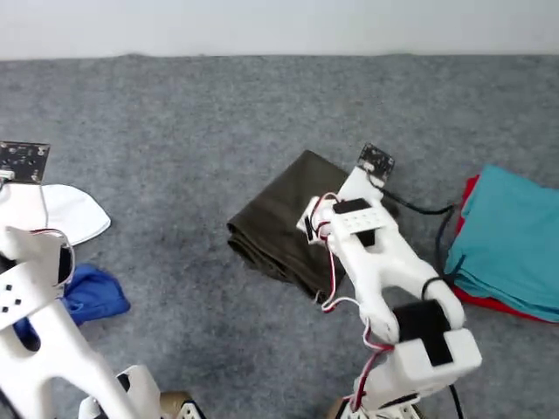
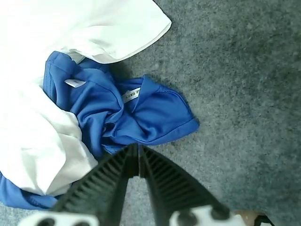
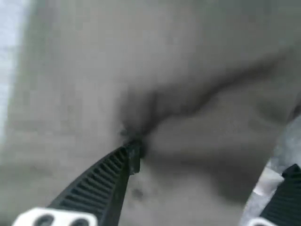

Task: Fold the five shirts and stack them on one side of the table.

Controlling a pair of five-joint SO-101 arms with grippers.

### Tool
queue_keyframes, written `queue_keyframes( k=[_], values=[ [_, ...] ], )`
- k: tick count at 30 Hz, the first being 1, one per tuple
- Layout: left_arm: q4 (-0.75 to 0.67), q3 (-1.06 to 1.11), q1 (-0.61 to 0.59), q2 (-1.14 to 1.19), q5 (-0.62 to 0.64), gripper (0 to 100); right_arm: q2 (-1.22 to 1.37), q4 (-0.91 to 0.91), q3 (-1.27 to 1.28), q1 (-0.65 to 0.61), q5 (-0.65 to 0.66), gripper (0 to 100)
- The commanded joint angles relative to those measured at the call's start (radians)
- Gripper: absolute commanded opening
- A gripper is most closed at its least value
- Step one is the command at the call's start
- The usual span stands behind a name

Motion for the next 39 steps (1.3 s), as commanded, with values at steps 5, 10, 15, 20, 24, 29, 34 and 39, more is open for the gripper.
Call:
queue_keyframes(
  k=[5,10,15,20,24,29,34,39],
  values=[
    [0.020,-0.007,-0.003,-0.021,-0.006,1,0.116,0.047,-0.143,-0.001,-0.008,30.4],
    [0.020,-0.007,-0.003,-0.021,-0.006,1,0.114,0.088,-0.186,0.007,-0.002,0.3],
    [0.020,-0.007,-0.003,-0.025,-0.006,1,0.091,0.091,-0.187,0.054,0.038,0.3],
    [0.020,-0.007,-0.003,-0.023,-0.006,1,-0.061,0.179,-0.189,0.099,0.206,0.9],
    [0.020,-0.007,-0.003,-0.021,-0.006,1,-0.216,0.278,-0.189,0.133,0.356,0.9],
    [0.020,-0.007,-0.003,-0.021,-0.006,1,-0.371,0.366,-0.189,0.217,0.577,0.9],
    [0.020,-0.005,-0.003,-0.021,-0.002,1,-0.464,0.406,-0.189,0.337,0.750,0.9],
    [0.020,-0.005,-0.003,-0.021,-0.002,1,-0.536,0.417,-0.189,0.426,0.862,0.8]
  ],
)
